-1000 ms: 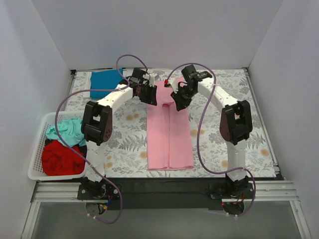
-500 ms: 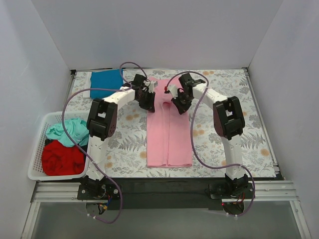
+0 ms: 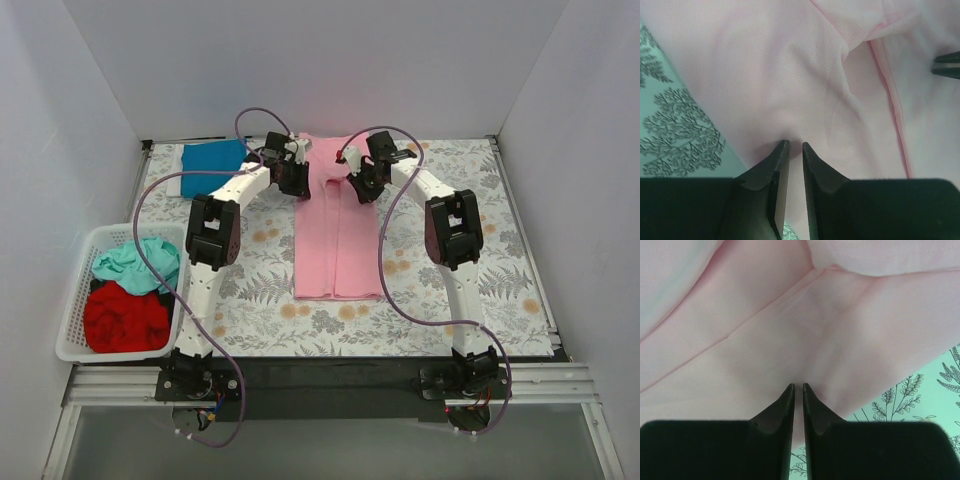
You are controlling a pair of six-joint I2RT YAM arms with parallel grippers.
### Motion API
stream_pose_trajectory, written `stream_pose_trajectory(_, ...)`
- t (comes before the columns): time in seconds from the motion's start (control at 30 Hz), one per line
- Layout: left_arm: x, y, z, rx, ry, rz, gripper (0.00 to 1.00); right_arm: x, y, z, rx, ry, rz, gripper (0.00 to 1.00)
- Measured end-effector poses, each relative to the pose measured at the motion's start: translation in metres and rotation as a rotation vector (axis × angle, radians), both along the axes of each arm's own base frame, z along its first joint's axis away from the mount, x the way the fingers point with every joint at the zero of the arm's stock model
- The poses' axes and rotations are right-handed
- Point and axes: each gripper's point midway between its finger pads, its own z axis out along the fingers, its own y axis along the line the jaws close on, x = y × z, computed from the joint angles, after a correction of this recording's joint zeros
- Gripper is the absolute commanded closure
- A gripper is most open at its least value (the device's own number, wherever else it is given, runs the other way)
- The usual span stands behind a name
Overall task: Fold and stack the t-shirts
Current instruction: Fold the tshirt
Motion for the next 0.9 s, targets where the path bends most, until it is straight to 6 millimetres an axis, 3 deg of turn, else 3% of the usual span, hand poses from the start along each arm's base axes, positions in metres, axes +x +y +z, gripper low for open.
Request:
stream_pose_trajectory(0.03,0.005,0.000,0.000,0.004,-0.011,0.000,0.81,0.001,0.001,0.000,0.003,-0.002,-0.001,0.79)
stream_pose_trajectory(0.17,0.010,-0.002,0.006,0.005,-0.042,-0.030,0.64,0.002,0.001,0.004,0.011,-0.004,-0.013,0.52)
stream_pose_trajectory(0.23,0.006,-0.003,0.011,-0.002,-0.055,-0.062,0.27,0.000,0.000,0.013,0.008,-0.011,-0.010,0.45)
stream_pose_trajectory(0.27,0.002,-0.003,0.014,-0.012,-0.055,-0.074,0.20,-0.001,-0.001,0.022,0.009,-0.025,-0.002,0.36)
stream_pose_trajectory(0.3,-0.006,-0.004,0.022,-0.023,-0.055,-0.093,0.20,-0.003,-0.002,0.036,0.012,-0.043,0.005,0.32)
stream_pose_trajectory(0.37,-0.018,-0.005,0.048,-0.055,-0.080,-0.128,0.19,-0.009,-0.003,0.073,0.029,-0.101,0.029,0.28)
stream_pose_trajectory(0.4,-0.023,-0.005,0.063,-0.067,-0.099,-0.139,0.19,-0.013,-0.003,0.101,0.049,-0.148,0.045,0.26)
stream_pose_trajectory(0.53,-0.053,-0.001,0.171,-0.135,-0.333,-0.233,0.18,-0.046,-0.002,0.225,0.166,-0.381,0.129,0.05)
stream_pose_trajectory(0.6,-0.089,0.005,0.228,-0.167,-0.496,-0.303,0.17,-0.078,-0.005,0.283,0.232,-0.508,0.187,0.04)
stream_pose_trajectory(0.67,-0.127,0.014,0.264,-0.171,-0.650,-0.370,0.17,-0.113,-0.008,0.314,0.276,-0.582,0.252,0.03)
stream_pose_trajectory(0.73,-0.162,0.022,0.279,-0.154,-0.750,-0.433,0.17,-0.141,-0.005,0.321,0.295,-0.618,0.326,0.06)
stream_pose_trajectory(0.77,-0.178,0.025,0.279,-0.140,-0.789,-0.470,0.17,-0.156,-0.004,0.311,0.294,-0.605,0.365,0.09)
stream_pose_trajectory(0.83,-0.207,0.031,0.260,-0.096,-0.831,-0.555,0.18,-0.186,0.003,0.272,0.268,-0.546,0.456,0.12)
stream_pose_trajectory(0.9,-0.229,0.035,0.219,-0.055,-0.794,-0.625,0.21,-0.219,0.008,0.215,0.225,-0.444,0.545,0.18)
